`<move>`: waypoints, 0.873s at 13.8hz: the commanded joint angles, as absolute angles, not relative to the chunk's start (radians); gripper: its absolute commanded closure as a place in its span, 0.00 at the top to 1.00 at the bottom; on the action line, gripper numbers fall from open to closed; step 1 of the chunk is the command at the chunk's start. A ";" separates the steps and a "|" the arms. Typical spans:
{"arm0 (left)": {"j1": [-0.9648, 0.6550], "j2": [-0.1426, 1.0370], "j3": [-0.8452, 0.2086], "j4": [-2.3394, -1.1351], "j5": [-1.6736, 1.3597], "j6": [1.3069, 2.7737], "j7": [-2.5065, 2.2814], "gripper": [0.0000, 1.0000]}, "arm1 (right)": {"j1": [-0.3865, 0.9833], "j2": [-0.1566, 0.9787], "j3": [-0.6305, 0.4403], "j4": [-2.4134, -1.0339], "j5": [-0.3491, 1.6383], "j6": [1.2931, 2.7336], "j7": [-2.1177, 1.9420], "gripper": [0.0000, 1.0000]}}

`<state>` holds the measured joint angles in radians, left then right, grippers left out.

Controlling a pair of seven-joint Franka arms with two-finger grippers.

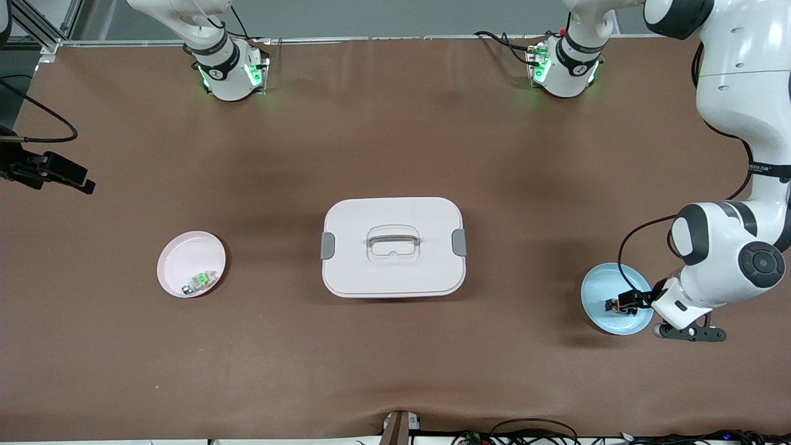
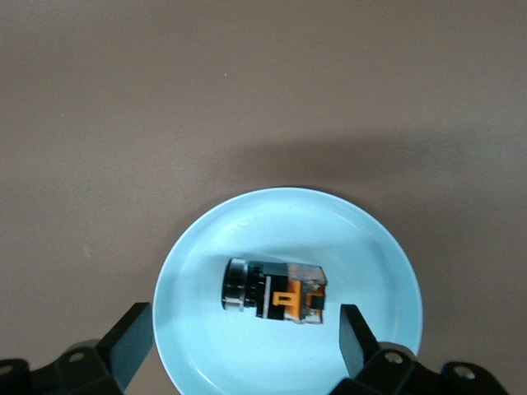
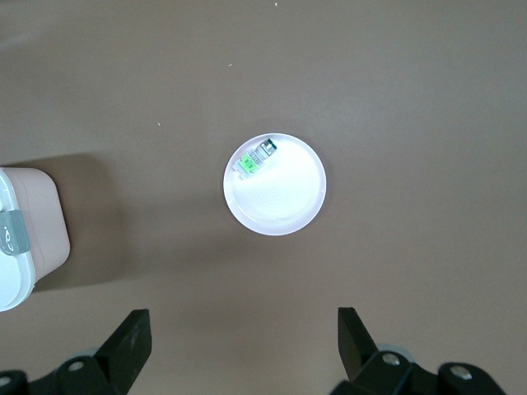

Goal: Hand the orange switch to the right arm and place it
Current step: 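Close the left gripper on the orange switch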

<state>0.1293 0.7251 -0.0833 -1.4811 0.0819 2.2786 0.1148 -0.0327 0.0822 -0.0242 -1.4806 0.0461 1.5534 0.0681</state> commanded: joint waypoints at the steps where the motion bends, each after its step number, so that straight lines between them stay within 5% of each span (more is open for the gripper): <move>1: 0.132 0.753 -0.086 -1.457 0.092 2.287 0.132 1.00 | -0.038 0.055 -0.021 -1.506 0.051 1.552 0.077 1.00; 12: 0.124 0.811 -0.091 -1.459 0.084 2.358 0.176 1.00 | -0.038 0.055 -0.021 -1.506 0.051 1.552 0.077 1.00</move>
